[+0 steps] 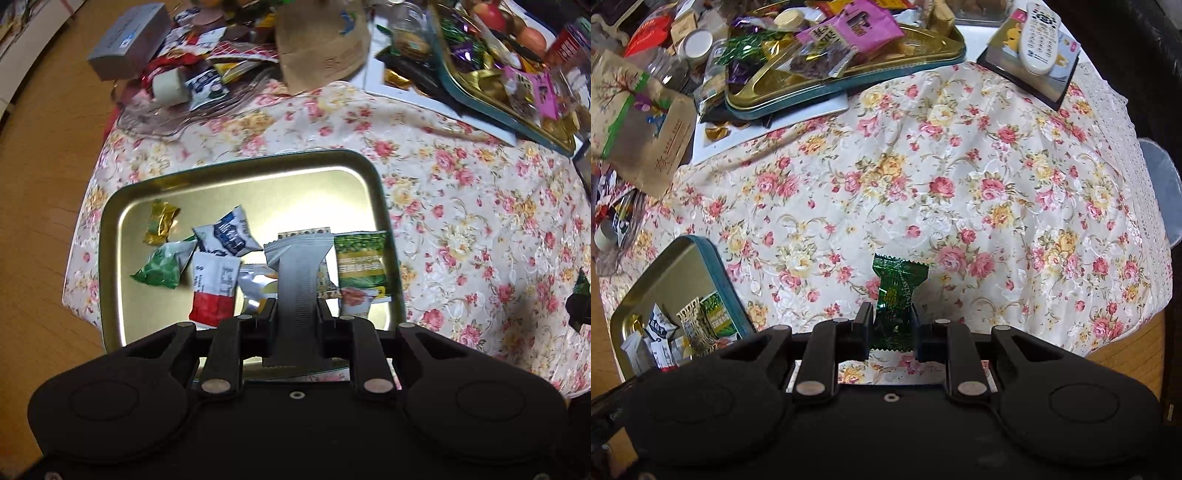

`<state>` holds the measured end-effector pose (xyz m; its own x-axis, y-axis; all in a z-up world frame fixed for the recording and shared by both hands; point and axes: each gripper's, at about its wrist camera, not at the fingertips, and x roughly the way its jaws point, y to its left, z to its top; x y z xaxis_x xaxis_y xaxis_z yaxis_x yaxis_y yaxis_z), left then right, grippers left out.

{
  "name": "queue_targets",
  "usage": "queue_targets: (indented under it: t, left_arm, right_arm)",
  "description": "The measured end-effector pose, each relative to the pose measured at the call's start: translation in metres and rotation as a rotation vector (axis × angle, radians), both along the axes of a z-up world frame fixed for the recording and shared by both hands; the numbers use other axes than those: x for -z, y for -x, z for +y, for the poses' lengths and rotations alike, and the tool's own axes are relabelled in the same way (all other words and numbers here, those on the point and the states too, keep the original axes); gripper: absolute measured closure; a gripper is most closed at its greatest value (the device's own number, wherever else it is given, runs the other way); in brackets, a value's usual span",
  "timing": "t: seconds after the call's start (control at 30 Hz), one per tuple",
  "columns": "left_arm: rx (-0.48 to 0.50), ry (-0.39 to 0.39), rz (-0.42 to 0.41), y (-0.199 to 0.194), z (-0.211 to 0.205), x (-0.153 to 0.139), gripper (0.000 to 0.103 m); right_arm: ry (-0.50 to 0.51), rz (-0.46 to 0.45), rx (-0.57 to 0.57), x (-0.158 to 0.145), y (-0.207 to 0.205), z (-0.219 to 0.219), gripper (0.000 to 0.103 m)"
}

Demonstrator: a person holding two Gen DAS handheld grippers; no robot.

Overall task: Organize snacks
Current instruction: 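Carry both snacks over the gold tray and open both tools to drop them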

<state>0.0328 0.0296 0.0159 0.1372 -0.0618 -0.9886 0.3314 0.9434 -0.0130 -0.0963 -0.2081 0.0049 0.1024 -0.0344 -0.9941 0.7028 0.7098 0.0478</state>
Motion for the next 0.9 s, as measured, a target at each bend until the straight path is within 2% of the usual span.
queue_targets:
  t: [0.13, 0.4, 0.57, 0.67, 0.77, 0.9]
  left_arm:
    - [-0.064, 0.050, 0.003, -0.008, 0.027, -0.002, 0.076]
    - [-0.169, 0.029, -0.044, -0.021, 0.065, -0.002, 0.076]
    - [-0.184, 0.058, -0.045, -0.024, 0.074, -0.004, 0.076]
    - [-0.188, 0.087, -0.079, -0.024, 0.077, -0.012, 0.075]
    - [-0.191, 0.104, -0.114, -0.023, 0.079, -0.019, 0.069]
    - [-0.207, 0.103, -0.071, -0.027, 0.082, -0.010, 0.068]
  right_arm:
    - [0.007, -0.013, -0.025, 0.000, -0.011, 0.012, 0.081]
    - [-0.030, -0.097, -0.100, -0.012, -0.034, 0.047, 0.081]
    - [-0.030, -0.134, -0.175, -0.016, -0.046, 0.076, 0.081]
    - [-0.034, -0.158, -0.216, -0.017, -0.052, 0.090, 0.081]
    - [-0.051, -0.188, -0.256, -0.019, -0.056, 0.103, 0.081]
    - [-0.052, -0.210, -0.304, -0.022, -0.061, 0.120, 0.081]
